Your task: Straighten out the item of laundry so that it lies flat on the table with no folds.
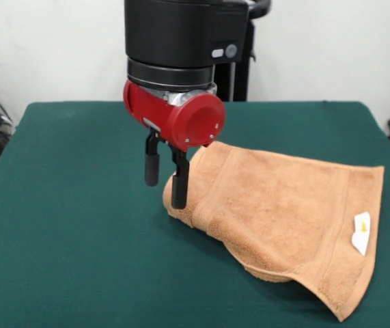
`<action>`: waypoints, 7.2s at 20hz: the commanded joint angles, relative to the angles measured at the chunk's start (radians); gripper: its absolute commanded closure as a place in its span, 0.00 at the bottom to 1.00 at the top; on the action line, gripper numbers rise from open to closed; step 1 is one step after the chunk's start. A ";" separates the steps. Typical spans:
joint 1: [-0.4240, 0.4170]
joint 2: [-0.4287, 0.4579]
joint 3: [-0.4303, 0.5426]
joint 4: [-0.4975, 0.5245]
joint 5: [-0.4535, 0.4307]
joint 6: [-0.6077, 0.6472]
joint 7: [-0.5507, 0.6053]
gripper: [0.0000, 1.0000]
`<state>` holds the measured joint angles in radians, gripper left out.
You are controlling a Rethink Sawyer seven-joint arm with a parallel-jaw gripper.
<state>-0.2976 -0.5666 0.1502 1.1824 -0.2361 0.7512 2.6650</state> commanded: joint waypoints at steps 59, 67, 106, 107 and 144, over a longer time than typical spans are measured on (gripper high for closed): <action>-0.049 -0.007 0.104 0.354 0.002 -0.124 -0.081 0.00; -0.041 0.006 0.102 0.340 -0.005 -0.136 -0.075 0.00; -0.080 0.038 0.096 0.433 -0.039 -0.255 -0.075 0.00; -0.081 0.036 0.096 0.440 -0.040 -0.259 -0.074 0.00; -0.075 0.050 0.065 0.472 -0.065 -0.340 -0.050 0.00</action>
<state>-0.4129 -0.5685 0.1501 1.5986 -0.2554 0.4488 2.6650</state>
